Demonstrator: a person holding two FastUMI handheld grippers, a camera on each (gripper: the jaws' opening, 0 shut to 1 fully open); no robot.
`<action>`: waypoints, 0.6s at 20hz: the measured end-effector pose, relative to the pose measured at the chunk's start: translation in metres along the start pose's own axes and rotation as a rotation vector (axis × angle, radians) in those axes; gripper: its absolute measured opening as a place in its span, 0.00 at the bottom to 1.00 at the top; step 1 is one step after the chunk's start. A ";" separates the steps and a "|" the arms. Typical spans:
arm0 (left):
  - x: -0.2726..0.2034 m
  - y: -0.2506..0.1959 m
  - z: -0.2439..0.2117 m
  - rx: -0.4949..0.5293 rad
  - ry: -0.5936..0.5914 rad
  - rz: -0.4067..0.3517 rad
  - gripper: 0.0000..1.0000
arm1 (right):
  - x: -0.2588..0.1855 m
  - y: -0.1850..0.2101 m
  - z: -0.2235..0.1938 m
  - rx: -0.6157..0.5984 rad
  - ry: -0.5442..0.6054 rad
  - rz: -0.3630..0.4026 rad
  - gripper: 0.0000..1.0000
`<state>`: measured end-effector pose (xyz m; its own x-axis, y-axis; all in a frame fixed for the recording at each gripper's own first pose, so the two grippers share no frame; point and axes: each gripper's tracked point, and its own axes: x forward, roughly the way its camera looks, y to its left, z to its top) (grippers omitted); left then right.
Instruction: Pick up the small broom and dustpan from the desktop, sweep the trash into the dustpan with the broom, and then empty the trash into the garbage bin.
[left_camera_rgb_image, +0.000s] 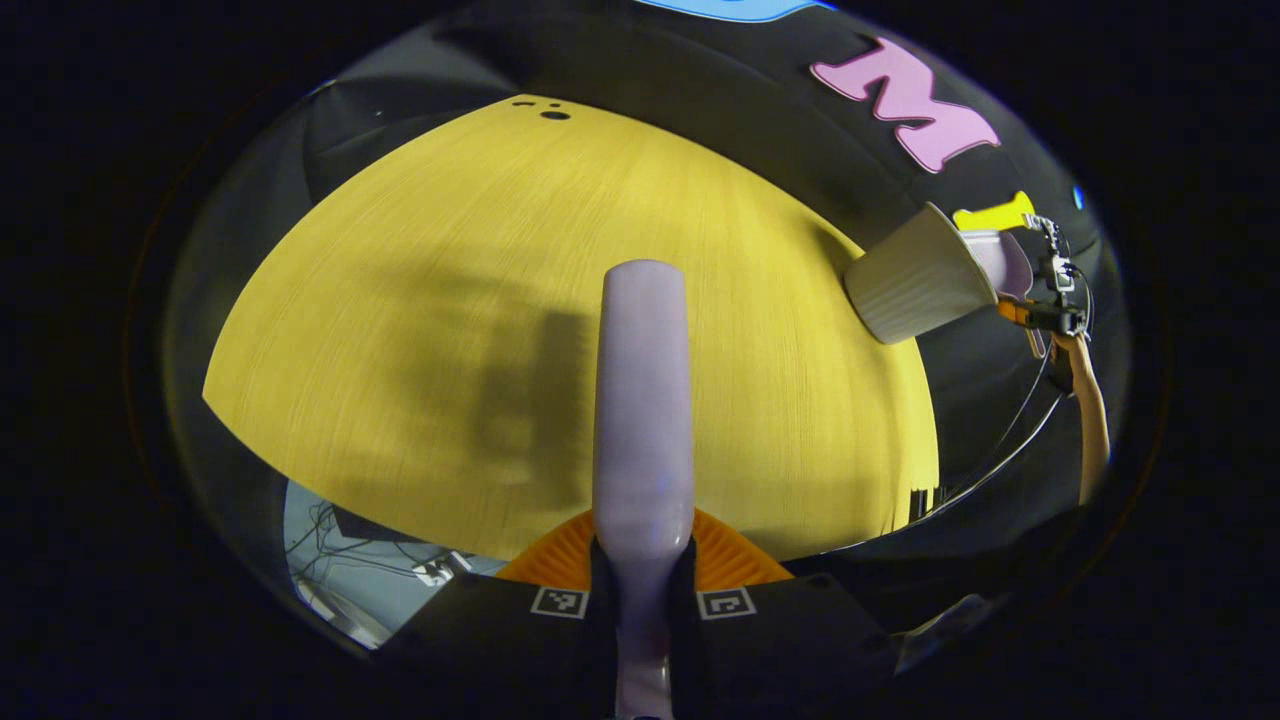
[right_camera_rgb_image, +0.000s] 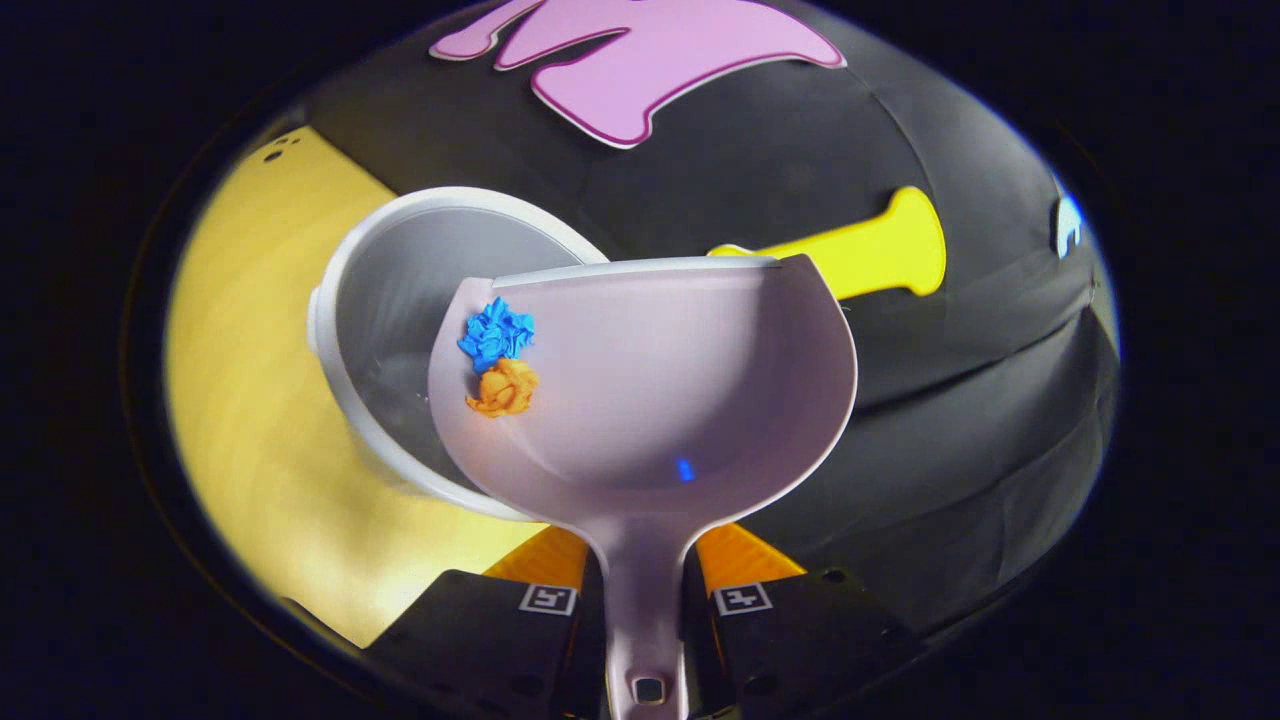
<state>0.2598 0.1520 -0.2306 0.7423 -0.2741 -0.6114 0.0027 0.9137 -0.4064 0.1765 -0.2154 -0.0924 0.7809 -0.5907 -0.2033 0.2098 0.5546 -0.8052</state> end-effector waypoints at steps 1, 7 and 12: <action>-0.002 0.001 0.000 -0.008 -0.003 0.003 0.25 | 0.000 -0.003 0.003 -0.049 -0.013 -0.033 0.35; -0.005 0.001 -0.005 -0.033 -0.018 0.000 0.25 | -0.004 -0.010 0.015 -0.209 -0.052 -0.148 0.35; -0.001 0.002 -0.016 -0.044 -0.002 -0.004 0.25 | -0.010 -0.020 0.032 -0.419 -0.115 -0.256 0.35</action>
<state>0.2481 0.1493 -0.2415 0.7437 -0.2768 -0.6085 -0.0242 0.8985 -0.4383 0.1831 -0.2022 -0.0564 0.7999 -0.5957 0.0732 0.1669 0.1037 -0.9805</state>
